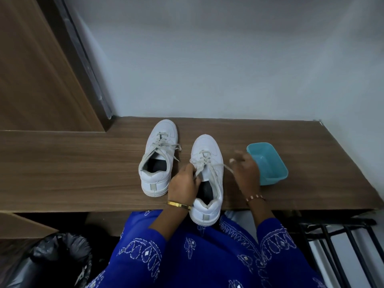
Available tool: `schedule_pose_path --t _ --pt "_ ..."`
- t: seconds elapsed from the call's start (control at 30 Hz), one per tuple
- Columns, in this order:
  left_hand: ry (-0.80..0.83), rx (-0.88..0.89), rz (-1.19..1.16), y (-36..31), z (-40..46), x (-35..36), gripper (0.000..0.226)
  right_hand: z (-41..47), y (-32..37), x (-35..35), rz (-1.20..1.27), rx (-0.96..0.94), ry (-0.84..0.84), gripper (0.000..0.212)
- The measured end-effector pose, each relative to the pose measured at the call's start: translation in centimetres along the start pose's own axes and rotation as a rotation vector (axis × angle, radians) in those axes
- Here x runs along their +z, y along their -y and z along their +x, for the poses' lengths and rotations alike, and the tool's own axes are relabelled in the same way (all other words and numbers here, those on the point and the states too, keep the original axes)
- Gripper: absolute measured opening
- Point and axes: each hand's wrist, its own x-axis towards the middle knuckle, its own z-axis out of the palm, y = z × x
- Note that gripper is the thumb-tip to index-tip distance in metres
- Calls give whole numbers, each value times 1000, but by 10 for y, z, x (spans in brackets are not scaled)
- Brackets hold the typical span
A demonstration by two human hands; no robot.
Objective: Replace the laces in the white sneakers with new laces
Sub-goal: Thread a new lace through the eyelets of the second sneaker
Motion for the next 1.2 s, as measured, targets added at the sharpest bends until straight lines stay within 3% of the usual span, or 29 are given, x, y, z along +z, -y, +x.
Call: schedule_pose_path --t 0.07,0.13,0.27,0.4,0.5,0.53,0.67,0.77,1.0,1.1,1.2 --pt "4 0 5 0 0 -1 15 -5 6 14 -131 -90 241 24" --pt "-2 -2 0 -1 -1 -2 16 -10 10 22 -194 -129 316 18" --pt "-20 -1 -11 0 -1 -1 15 -9 4 18 -226 -139 211 14" --pt "-29 -3 -15 0 0 1 14 -1 -17 -3 -145 67 -105 22" --pt "-28 4 0 2 0 1 15 -1 -19 -9 -33 134 -198 18" --pt "-28 5 -3 2 0 2 15 -3 -15 -8 -2 133 -181 10" --pt "-26 -3 -7 1 -1 2 14 -8 0 8 -38 -37 86 29" --pt "-18 -9 0 1 -1 1 15 -11 2 22 -111 -108 269 18" --pt "-32 -3 -3 0 -1 2 15 -12 -10 20 -192 -66 95 13" --pt "-51 2 -21 2 -2 3 15 -13 -4 19 -4 54 37 6" --pt "-60 29 -18 4 -1 2 22 -13 7 12 127 126 43 13"
